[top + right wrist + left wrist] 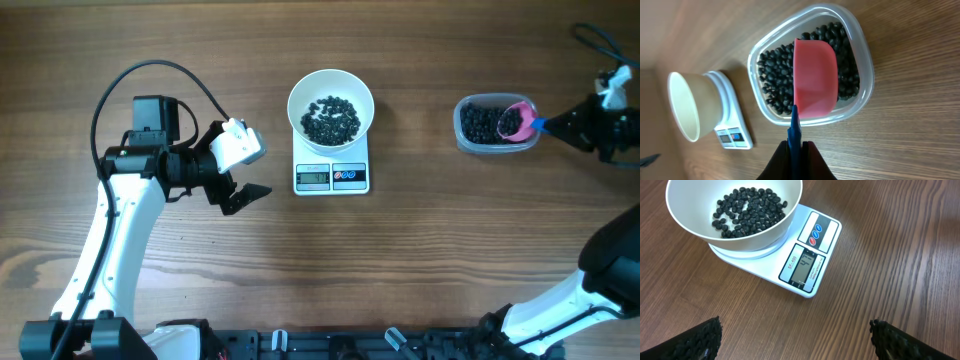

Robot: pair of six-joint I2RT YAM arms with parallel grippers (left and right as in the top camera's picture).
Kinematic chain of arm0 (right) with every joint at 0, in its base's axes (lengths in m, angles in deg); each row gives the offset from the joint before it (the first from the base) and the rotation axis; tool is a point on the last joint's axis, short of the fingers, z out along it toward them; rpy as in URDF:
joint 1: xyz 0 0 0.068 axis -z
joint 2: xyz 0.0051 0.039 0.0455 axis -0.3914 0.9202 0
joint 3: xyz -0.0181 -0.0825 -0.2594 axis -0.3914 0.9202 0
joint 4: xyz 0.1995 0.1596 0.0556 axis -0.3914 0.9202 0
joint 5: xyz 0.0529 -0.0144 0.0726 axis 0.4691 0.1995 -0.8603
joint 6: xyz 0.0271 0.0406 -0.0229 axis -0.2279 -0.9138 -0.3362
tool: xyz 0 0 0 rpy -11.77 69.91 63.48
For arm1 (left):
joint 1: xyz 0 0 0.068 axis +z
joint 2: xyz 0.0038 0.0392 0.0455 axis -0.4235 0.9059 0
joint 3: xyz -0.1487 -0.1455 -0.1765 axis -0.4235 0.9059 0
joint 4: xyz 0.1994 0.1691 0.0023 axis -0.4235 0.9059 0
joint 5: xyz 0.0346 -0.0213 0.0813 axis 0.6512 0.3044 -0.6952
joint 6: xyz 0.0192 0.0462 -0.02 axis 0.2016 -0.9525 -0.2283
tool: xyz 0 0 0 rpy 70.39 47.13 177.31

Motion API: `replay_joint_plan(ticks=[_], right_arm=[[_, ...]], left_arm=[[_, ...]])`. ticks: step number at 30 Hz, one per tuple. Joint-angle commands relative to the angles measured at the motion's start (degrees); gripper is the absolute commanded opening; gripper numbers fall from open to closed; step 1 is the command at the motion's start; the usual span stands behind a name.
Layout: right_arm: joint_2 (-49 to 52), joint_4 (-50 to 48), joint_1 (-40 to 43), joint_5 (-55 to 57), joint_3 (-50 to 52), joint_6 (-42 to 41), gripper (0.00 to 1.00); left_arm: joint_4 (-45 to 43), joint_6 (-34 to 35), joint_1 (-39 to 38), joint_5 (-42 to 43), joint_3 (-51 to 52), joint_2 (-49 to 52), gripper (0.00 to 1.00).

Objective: Scoop item into bowl and weigh 150g on scale
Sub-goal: 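Lift the filled scoop over the bowl and tip beans in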

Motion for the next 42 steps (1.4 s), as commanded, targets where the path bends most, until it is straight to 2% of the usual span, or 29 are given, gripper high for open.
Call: replay_joint_plan(ticks=[1,7,15,19,27,31,36,39,42], right_arm=[[1.1,1.1,2.1,-10.9,0.6,5.1,0.04],[1.1,1.7,1.4,-22.9,0.6,7.3,0.04],[1.1,1.3,-5.5,-29.2,0.5,7.5,0.04],[1.1,-0.5,-10.6,-31.6,0.5,4.7,0.04],[1.0,-9.2,-23.6,-32.7,-0.4,-7.0,0.04],[0.9,-12.2,-30.2,-27.1,-3.5,-11.6,0.04],[0.7,-10.6,-38.1,-12.3,-10.2,-13.7,0.04],[0.7,-7.7,-42.9,0.1,-14.1,-13.7,0.04],[0.7,-6.3,-45.9,6.6,-16.0,-13.2,0.04]], left_arm=[[0.0,0.3,0.2,0.3,-0.3,0.2,1.00],[0.0,0.3,0.2,0.3,-0.3,0.2,1.00],[0.0,0.3,0.2,0.3,-0.3,0.2,1.00],[0.0,0.3,0.2,0.3,-0.3,0.2,1.00],[0.0,0.3,0.2,0.3,-0.3,0.2,1.00],[0.0,0.3,0.2,0.3,-0.3,0.2,1.00],[0.0,0.3,0.2,0.3,-0.3,0.2,1.00],[0.0,0.3,0.2,0.3,-0.3,0.2,1.00],[0.0,0.3,0.2,0.3,-0.3,0.2,1.00]])
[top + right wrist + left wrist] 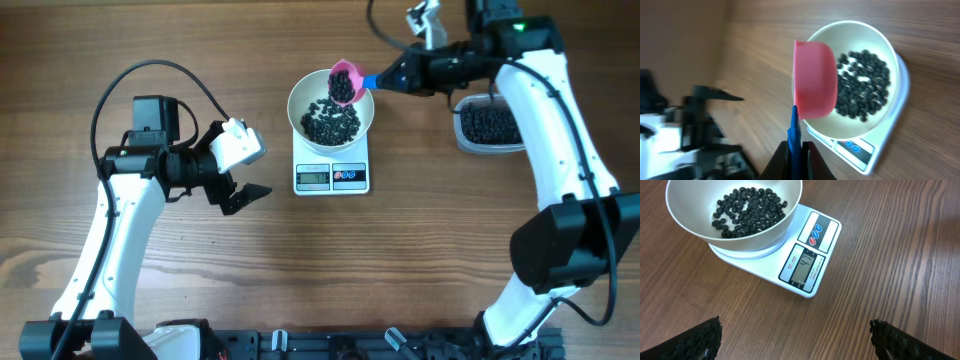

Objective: Scoop item into bowl and weigh 150g on scale
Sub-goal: 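Lift the filled scoop over the bowl and tip beans in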

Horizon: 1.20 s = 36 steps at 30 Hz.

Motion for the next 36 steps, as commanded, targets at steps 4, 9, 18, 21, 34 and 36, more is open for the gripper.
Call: replay_joint_plan(ticks=[4,9,18,21,34,36], right_arm=[[0.5,2.5,-6.9,22.7,-5.2,1.4,0.04],[0.5,2.5,-12.4,35.4,-6.2,4.6,0.05],[0.5,0.7,-21.5,51.7,-6.2,11.1,0.04],[0.5,-0.1,-22.4,52.0,-6.2,11.3,0.04],[-2.4,-0.2,-16.5,40.5,-6.2,7.7,0.04],[-3.8,-0.2,-13.5,37.5,-6.2,6.5,0.04]], left_arm=[[0.0,0.3,0.2,0.3,-0.3,0.2,1.00],[0.0,0.3,0.2,0.3,-0.3,0.2,1.00],[0.0,0.3,0.2,0.3,-0.3,0.2,1.00],[0.0,0.3,0.2,0.3,-0.3,0.2,1.00],[0.0,0.3,0.2,0.3,-0.3,0.2,1.00],[0.0,0.3,0.2,0.3,-0.3,0.2,1.00]])
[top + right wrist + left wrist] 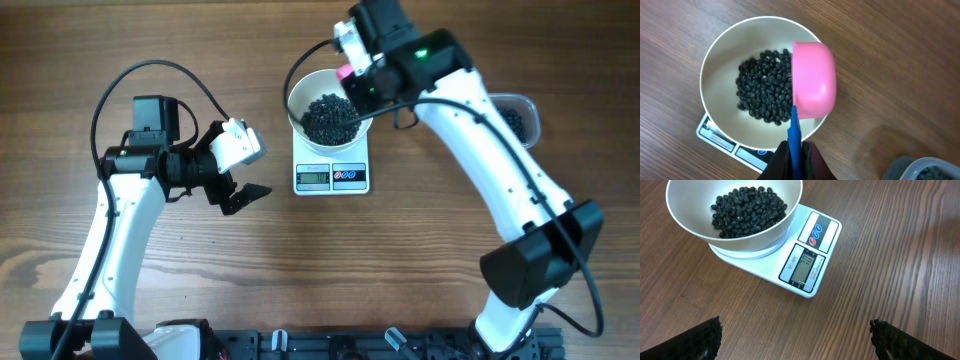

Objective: Scoop item into bowl and weigh 150g on scale
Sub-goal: 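Lift the filled scoop over the bowl and tip beans in, then return the scoop to the bean tub and scoop more beans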

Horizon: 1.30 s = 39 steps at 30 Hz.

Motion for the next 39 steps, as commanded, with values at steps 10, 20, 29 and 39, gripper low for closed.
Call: replay_joint_plan(ticks=[10,20,29,39], right_arm=[[-5.7,-0.7,6.8,-13.8,-1.9,-2.4,0.04],[-6.2,6.5,17.0,-5.5,-1.9,-7.0,0.04],[-5.9,15.2,29.9,2.6,2.3,-5.5,0.04],[-5.8,8.2,35.4,10.3,13.1,-5.4,0.04]], left_arm=[[0.0,0.3,0.2,0.3,-0.3,0.2,1.00],[0.0,0.3,0.2,0.3,-0.3,0.2,1.00],[0.0,0.3,0.2,0.3,-0.3,0.2,1.00],[0.0,0.3,0.2,0.3,-0.3,0.2,1.00]])
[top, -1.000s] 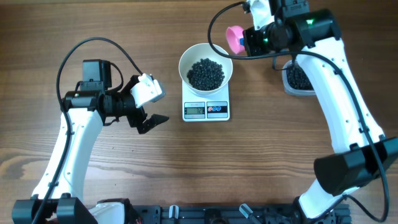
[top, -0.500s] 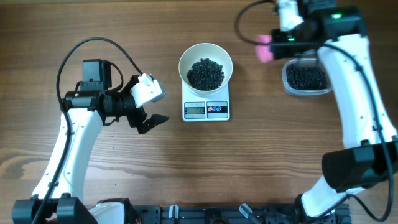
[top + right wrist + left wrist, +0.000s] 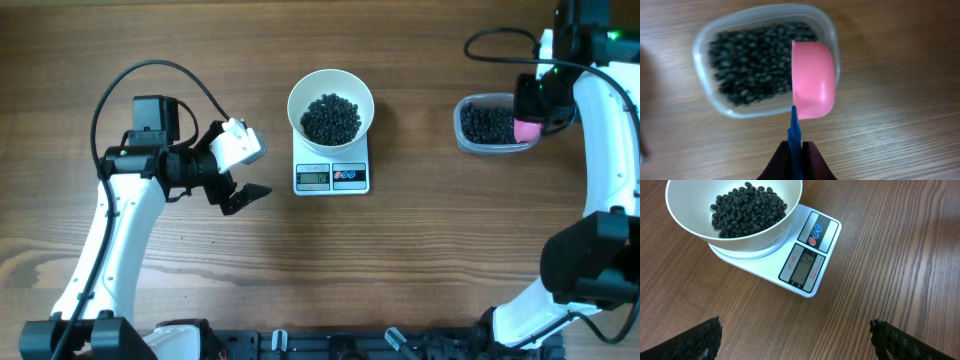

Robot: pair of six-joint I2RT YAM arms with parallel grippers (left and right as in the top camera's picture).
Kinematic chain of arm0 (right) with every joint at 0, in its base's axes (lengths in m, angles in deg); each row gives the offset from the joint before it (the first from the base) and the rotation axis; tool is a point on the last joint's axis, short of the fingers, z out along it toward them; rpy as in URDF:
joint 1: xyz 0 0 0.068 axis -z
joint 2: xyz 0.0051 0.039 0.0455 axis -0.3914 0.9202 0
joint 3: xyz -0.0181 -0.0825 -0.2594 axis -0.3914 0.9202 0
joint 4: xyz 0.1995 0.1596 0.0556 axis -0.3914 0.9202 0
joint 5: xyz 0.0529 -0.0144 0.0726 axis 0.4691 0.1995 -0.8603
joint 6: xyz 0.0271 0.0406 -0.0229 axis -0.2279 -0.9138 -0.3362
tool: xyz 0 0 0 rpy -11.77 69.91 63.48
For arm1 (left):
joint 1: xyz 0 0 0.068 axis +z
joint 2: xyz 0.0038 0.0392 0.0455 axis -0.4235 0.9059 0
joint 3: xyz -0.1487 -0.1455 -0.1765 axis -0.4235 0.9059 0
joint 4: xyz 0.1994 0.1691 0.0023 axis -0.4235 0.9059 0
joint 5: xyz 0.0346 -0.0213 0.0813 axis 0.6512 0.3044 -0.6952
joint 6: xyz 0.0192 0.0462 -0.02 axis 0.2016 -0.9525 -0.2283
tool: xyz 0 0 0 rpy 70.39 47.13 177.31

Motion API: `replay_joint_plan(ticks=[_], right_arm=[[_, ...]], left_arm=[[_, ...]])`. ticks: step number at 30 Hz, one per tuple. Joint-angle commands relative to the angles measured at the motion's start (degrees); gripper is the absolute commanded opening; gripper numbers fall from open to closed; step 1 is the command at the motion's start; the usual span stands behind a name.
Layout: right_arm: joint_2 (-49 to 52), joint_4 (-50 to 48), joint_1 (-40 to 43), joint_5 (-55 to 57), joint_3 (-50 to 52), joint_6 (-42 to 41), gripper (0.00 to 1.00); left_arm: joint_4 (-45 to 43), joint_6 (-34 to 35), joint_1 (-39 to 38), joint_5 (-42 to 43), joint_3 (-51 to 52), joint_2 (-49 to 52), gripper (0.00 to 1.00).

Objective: Scoop item into bowl and weigh 150g on scale
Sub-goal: 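Return the scoop to the bean tub and scoop more beans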

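Observation:
A white bowl (image 3: 331,102) holding black beans (image 3: 331,118) sits on the white digital scale (image 3: 332,176) at the table's middle. In the left wrist view the bowl (image 3: 690,220) and the scale's display (image 3: 805,268) show clearly. A clear tub of black beans (image 3: 488,124) stands at the right. My right gripper (image 3: 795,147) is shut on the blue handle of a pink scoop (image 3: 812,86), held above the tub's (image 3: 740,70) right end. My left gripper (image 3: 796,340) is open over bare wood, left of the scale.
Cables run along the top right corner (image 3: 500,40) and loop above the left arm (image 3: 150,75). The left arm's base and a black rail (image 3: 330,345) line the front edge. Bare wooden table lies between scale and tub.
My right gripper has moved with the pink scoop from over the bowl on the scale to over the bean tub at the right. The left arm has not moved.
The scoop was first in the tub with my right gripper shut on its handle. Then it was held full at the bowl's rim, then tipped over the bowl, whose bean pile had grown. Now it is back over the tub.

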Motion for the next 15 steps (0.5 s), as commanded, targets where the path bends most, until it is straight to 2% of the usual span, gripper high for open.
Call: replay_joint_plan(ticks=[1,8,15], right_arm=[[-1.3,-3.1,0.1,2.9,3.9,0.2,0.04],[-1.3,-9.0,0.1,1.5,10.9,0.0,0.04],[-1.3,-11.8,0.1,-13.9,12.6,-1.6,0.04]], left_arm=[[0.0,0.3,0.2,0.3,-0.3,0.2,1.00],[0.0,0.3,0.2,0.3,-0.3,0.2,1.00],[0.0,0.3,0.2,0.3,-0.3,0.2,1.00]])
